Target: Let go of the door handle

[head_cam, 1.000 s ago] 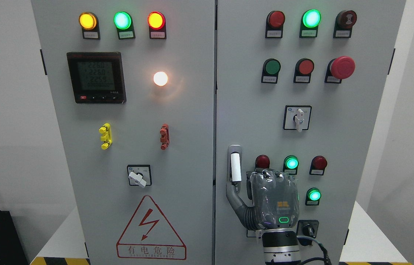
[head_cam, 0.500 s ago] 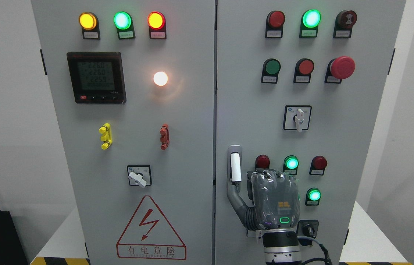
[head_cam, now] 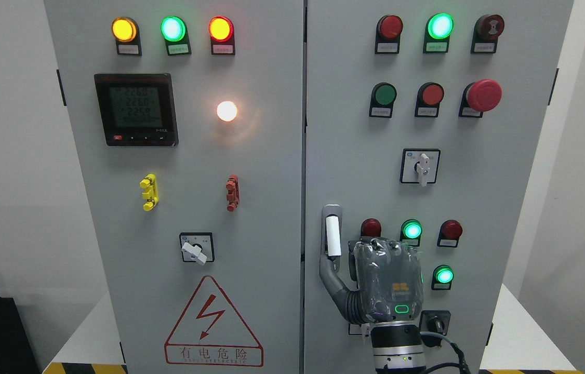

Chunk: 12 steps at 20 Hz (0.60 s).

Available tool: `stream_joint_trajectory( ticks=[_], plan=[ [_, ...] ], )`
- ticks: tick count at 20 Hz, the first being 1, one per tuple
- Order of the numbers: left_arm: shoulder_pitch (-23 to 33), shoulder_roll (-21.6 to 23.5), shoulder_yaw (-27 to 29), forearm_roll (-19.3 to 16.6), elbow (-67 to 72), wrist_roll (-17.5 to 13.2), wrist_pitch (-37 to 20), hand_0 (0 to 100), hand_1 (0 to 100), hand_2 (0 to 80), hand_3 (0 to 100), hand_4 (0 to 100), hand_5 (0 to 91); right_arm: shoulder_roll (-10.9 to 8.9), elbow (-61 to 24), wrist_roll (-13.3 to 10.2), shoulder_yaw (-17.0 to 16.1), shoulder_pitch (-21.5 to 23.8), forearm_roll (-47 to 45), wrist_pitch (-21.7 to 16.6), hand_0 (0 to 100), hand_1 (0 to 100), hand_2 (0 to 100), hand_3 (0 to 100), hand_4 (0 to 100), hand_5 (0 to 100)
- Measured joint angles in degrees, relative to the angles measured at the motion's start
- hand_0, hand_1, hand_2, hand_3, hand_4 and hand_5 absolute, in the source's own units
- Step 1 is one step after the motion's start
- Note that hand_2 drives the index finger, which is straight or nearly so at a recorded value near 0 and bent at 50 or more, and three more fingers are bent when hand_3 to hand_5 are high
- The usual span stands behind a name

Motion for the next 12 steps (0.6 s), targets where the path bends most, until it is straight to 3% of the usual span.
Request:
stream_joint_trajectory(
  ticks=[12],
  plan=[
    [0.0, 0.0, 0.0, 0.0, 0.0, 0.0, 0.0, 12, 39, 0.0, 0, 0, 0.0, 0.0, 0.0, 0.2, -0.2, -0.1, 0.0, -0.1, 50, 42, 100, 100, 100, 98]
  ],
)
